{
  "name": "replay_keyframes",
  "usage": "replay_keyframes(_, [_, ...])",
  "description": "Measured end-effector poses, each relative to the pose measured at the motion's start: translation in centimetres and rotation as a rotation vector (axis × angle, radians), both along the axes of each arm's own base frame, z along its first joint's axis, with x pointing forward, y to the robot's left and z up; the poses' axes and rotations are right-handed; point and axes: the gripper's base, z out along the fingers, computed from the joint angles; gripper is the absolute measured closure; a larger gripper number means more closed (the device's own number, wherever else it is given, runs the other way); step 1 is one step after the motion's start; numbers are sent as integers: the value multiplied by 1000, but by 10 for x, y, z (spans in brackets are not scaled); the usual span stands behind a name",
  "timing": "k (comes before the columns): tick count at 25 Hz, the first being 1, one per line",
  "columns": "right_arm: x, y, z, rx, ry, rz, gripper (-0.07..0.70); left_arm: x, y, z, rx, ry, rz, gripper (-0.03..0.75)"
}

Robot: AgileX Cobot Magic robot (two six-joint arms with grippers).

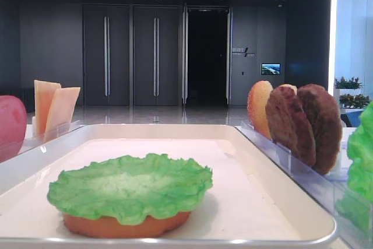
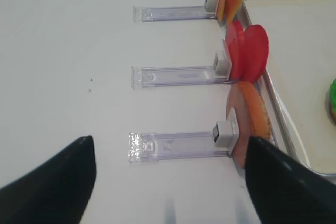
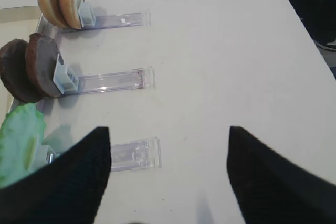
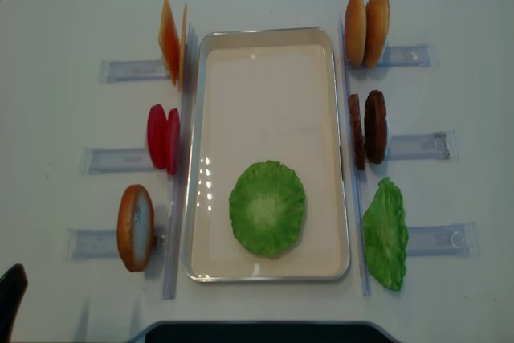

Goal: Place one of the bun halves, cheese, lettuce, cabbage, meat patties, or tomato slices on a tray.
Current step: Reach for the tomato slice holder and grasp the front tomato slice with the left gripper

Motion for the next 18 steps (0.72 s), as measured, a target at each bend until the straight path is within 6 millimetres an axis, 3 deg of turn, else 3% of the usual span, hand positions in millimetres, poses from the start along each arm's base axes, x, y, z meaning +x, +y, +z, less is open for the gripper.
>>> replay_keyframes(18, [0,0,0,0,0,0,150,0,1,0,16,-1,2,24])
